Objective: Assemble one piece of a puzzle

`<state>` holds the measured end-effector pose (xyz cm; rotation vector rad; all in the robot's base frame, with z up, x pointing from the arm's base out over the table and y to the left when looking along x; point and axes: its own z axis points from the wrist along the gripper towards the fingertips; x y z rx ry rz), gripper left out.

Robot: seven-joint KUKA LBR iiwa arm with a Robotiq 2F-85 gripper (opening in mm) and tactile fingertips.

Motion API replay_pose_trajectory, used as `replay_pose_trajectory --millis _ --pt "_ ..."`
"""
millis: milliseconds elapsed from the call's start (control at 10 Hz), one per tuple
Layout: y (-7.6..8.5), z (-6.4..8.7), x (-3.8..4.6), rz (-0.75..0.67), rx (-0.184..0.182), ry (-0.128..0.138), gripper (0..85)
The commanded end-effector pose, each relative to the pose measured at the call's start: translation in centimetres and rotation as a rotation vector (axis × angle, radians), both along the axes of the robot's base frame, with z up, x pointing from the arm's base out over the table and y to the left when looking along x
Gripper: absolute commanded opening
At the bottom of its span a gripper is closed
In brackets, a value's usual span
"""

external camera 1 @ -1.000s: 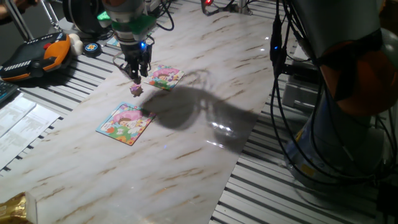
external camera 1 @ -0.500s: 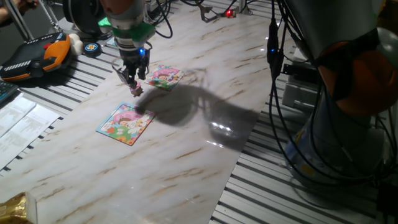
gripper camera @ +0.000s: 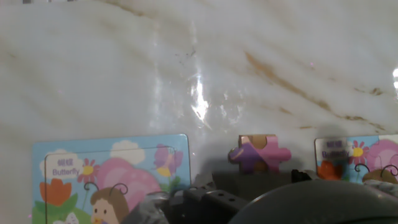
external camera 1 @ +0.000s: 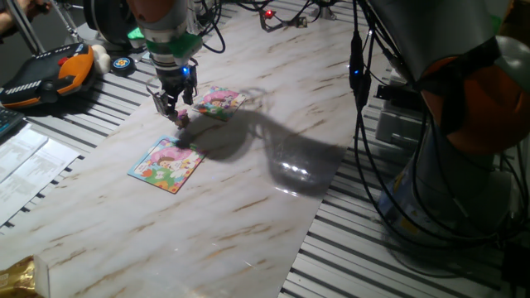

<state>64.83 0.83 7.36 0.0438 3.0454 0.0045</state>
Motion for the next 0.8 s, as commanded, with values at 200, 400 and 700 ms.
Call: replay_pose_trajectory --millis 200,400,700 --pt "-0.4 -0.3 0.91 0.022 -0.033 -0.01 70.3" --pt "-0.8 -0.9 1.2 0.023 -0.025 -0.016 75.7" --pt "-1.2 -1.6 1.23 0.035 -0.025 -0.018 78.0"
